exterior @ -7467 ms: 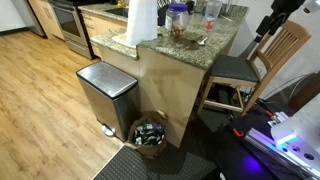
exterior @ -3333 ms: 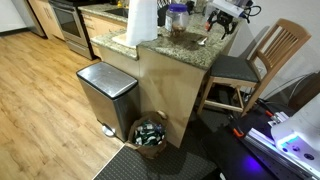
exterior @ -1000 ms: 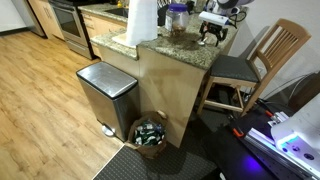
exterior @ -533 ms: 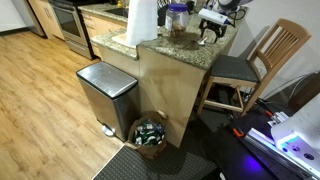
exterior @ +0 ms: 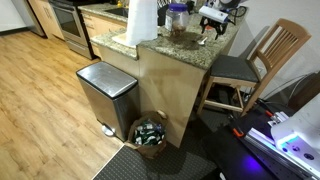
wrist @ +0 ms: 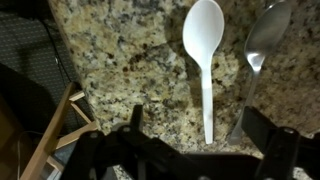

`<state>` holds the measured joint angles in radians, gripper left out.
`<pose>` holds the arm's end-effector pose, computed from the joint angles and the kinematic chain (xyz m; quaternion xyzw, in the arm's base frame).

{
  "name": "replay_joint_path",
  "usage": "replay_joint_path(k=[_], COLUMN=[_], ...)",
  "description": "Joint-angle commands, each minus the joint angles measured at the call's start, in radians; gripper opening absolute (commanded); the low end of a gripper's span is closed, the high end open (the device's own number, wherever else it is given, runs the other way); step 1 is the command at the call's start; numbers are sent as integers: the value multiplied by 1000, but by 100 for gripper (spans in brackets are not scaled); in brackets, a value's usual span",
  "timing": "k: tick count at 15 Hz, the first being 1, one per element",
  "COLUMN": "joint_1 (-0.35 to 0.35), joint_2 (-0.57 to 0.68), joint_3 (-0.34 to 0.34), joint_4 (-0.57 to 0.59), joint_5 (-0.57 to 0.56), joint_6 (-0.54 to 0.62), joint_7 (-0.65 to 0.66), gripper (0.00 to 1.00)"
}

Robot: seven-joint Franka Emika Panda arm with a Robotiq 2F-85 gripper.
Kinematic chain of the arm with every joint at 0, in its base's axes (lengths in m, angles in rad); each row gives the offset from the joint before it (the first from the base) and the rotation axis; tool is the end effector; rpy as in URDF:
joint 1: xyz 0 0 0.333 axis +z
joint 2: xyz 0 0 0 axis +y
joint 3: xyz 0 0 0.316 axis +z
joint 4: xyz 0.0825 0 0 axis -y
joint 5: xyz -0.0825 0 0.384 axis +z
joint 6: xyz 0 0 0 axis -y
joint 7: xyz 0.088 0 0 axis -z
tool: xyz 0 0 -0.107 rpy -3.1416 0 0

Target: Take the white spoon and place it on top of the clear storage jar

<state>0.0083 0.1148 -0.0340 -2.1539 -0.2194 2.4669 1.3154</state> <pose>0.5725 -0.0140 0.3663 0.8237 -0.5530 0.1256 0.0036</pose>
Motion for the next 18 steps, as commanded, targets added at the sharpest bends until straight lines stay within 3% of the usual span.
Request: replay_joint_path(k=[1, 4, 6, 7, 8, 10, 14, 18], joint_1=[5, 21, 31, 36, 28, 31, 23, 9], joint_2=[98, 160, 178, 188, 196, 216, 247, 243], joint_3=[-2, -7, -10, -13, -5, -9, -8, -15], joint_4=[67, 108, 150, 176, 199, 240, 286, 260], joint_5=[37, 34, 30, 30, 60, 66, 113, 182], joint_6=[-41, -53, -126, -205, -247, -299, -301, -230], joint_7=[-48, -48, -45, -37, -71, -66, -100, -140], gripper=[100, 100, 100, 95, 72, 67, 35, 4])
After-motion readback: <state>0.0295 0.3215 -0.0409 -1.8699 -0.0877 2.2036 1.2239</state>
